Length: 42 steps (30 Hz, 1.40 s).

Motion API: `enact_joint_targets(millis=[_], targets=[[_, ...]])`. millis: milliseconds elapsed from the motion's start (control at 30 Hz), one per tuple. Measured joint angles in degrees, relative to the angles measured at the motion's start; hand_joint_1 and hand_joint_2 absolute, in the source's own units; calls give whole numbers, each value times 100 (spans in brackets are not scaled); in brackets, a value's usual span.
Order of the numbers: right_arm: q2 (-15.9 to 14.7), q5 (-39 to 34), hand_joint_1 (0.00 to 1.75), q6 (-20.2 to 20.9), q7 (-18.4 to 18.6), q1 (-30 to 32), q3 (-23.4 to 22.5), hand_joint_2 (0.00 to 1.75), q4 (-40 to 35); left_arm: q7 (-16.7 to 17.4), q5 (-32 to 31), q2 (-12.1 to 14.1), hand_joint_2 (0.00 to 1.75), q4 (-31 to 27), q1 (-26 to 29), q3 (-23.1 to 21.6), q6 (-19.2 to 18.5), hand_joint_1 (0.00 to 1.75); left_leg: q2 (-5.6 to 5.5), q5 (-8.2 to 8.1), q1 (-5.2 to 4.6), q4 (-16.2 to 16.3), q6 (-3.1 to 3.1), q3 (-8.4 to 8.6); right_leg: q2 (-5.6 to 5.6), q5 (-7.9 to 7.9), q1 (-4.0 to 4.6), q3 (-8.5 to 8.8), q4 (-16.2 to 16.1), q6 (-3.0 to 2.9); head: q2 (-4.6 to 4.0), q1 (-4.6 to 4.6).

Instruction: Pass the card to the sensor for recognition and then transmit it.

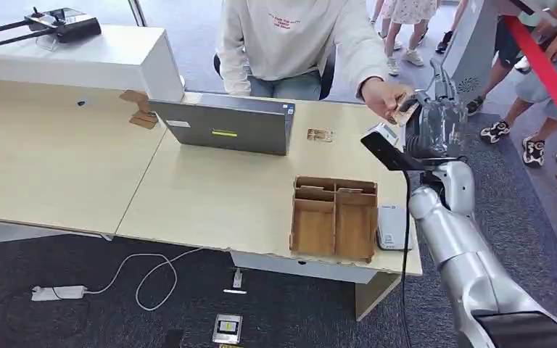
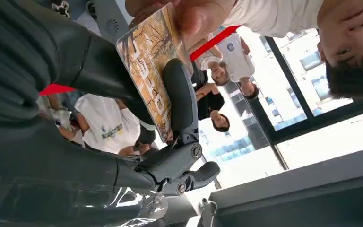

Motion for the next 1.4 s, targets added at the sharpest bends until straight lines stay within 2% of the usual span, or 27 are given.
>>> enact_joint_targets(millis=[167,300,567,867,1233,1400], targets=[[0,-88,175,0,0,0,0,175,0,15,18,0,0,0,0,0,4,0,0,0,0,0,0,0,0,0,0,0,0,0,0,0],[-61,-280,175,24,-6,1,-9,175,13,15,120,-35,0,0,0,0,362,0,0,0,-1,1,0,1,0,0,-2,-2,-1,0,0,0],[-442,-627,175,160,-39,75,-116,175,155,37,372,-175,0,2,11,0,734,0,0,-1,-4,2,1,-1,0,0,-5,-3,-3,1,0,0],[-671,-673,175,208,-57,139,-162,175,304,37,413,-238,0,2,11,0,745,0,2,0,0,2,0,0,3,0,-1,-6,-3,0,0,0],[-1134,-746,175,594,-61,686,-262,175,441,214,479,-293,0,2,-6,0,782,0,0,-3,-6,2,4,-4,2,1,-10,-7,-4,1,0,2],[-1233,-610,175,920,120,887,-256,175,444,291,494,-336,0,2,-62,0,734,0,0,-3,-6,1,4,-3,2,1,-8,-6,-4,1,0,0]])
